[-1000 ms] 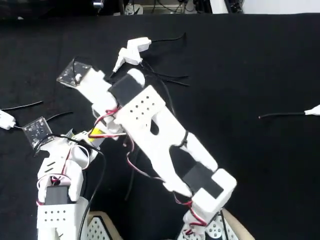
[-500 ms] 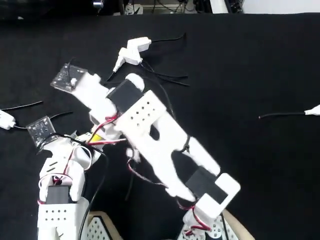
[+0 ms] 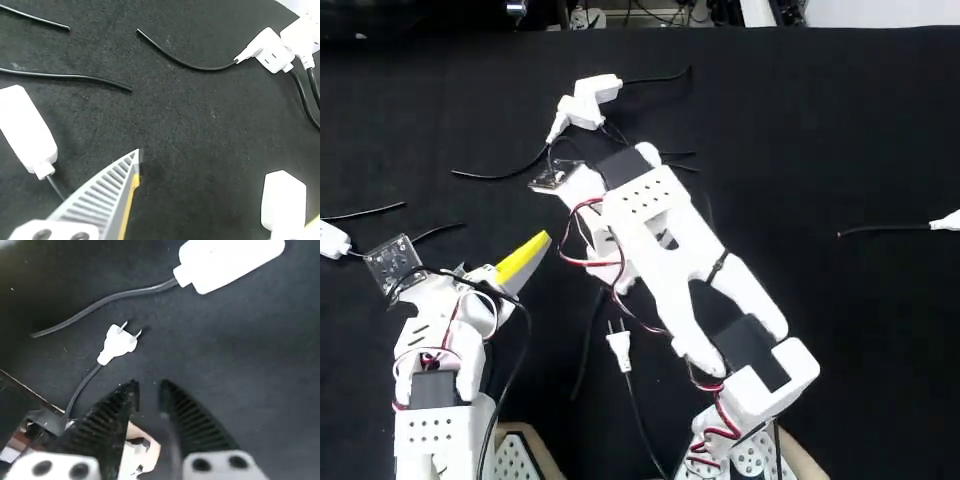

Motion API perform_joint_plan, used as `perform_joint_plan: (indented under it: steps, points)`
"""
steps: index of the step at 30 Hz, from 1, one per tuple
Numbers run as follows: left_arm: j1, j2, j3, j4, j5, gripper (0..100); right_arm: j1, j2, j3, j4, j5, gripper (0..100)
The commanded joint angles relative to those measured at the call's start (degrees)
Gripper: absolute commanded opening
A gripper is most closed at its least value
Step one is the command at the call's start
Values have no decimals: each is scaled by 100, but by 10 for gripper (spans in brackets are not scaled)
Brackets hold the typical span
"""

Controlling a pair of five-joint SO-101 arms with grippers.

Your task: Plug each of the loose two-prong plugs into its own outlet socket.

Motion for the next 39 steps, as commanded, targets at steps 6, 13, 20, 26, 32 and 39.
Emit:
perform_joint_plan:
  steps: [6, 13, 20, 26, 32, 39]
  points:
    - [-48, -53, 75, -105, -26, 544, -1204, -312, 840, -413, -791, 121]
    - [-40, -53, 75, -105, -26, 544, -1284, -1059, 2237, -1925, -879, 120]
    - [-40, -53, 75, -114, -26, 544, -1108, -2360, 4180, -3815, -967, 123]
    - [-31, -35, 75, -132, -26, 544, -404, -2466, 4734, -4044, -958, 124]
    - [-31, -35, 75, -132, -26, 544, -431, -2466, 5218, -4404, -958, 131]
    - [-31, -35, 75, -132, -26, 544, -1002, -2519, 5297, -4422, -1002, 235]
